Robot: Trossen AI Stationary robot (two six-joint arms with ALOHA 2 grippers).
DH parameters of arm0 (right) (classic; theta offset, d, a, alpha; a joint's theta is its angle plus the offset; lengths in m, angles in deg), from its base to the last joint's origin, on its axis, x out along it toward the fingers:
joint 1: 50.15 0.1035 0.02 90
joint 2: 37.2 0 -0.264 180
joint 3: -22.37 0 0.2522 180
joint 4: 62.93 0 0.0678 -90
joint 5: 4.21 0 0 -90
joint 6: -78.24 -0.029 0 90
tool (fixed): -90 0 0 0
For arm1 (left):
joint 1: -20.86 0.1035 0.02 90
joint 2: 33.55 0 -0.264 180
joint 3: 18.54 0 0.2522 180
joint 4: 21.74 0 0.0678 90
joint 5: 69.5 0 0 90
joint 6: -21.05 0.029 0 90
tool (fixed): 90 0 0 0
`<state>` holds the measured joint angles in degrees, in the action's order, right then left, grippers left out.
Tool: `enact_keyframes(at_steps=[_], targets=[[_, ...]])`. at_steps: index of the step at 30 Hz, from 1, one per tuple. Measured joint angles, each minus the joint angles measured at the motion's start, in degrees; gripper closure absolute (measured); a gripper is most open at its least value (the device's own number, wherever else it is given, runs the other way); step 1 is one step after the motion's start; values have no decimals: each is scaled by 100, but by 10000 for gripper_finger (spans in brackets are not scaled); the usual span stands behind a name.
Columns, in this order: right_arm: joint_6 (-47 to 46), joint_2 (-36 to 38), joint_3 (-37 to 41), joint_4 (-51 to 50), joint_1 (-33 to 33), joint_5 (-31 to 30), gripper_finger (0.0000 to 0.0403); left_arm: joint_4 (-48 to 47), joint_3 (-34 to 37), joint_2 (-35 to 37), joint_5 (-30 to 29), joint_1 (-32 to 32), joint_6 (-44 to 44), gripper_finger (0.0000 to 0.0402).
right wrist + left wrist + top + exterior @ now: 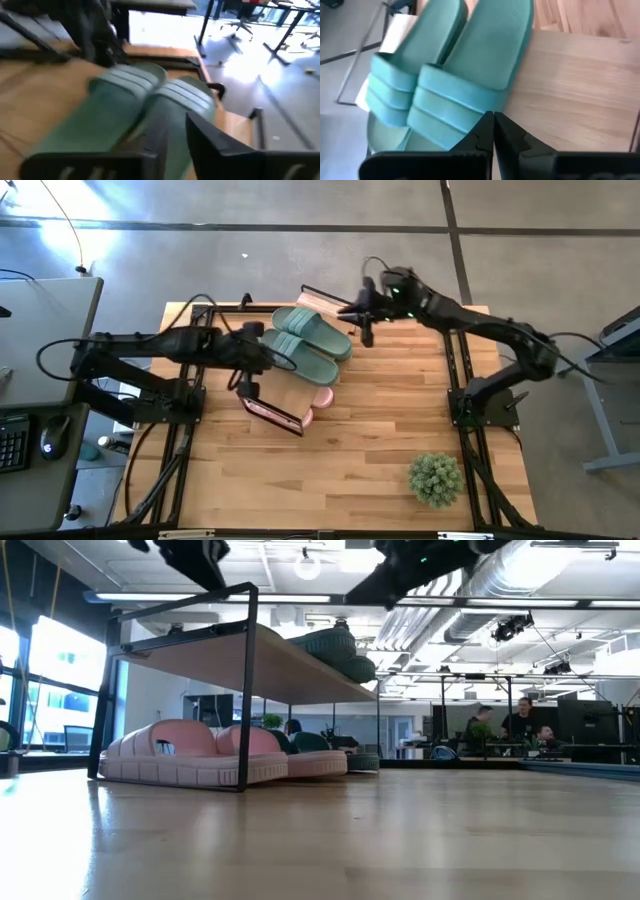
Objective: Pick and place slides into the shelf
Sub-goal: Adjust the top green slide on the shelf
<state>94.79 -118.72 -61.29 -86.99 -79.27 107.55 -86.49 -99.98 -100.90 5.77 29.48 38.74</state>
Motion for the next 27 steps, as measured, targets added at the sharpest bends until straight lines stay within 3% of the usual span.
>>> enact_keyframes(at_steps=[8,14,19,27], targets=[[1548,-1278,-856,-315,55,-566,266,-470,-2,397,-138,0,-257,400],[2722,-1805,-910,-198,411,-1802,256,-666,-1,428,-290,0,-258,396],[2869,-1895,-912,207,646,-2604,256,-668,0,426,-311,0,-139,396],[2851,-1895,-914,289,625,-2319,256,-663,0,426,-458,0,15,396]])
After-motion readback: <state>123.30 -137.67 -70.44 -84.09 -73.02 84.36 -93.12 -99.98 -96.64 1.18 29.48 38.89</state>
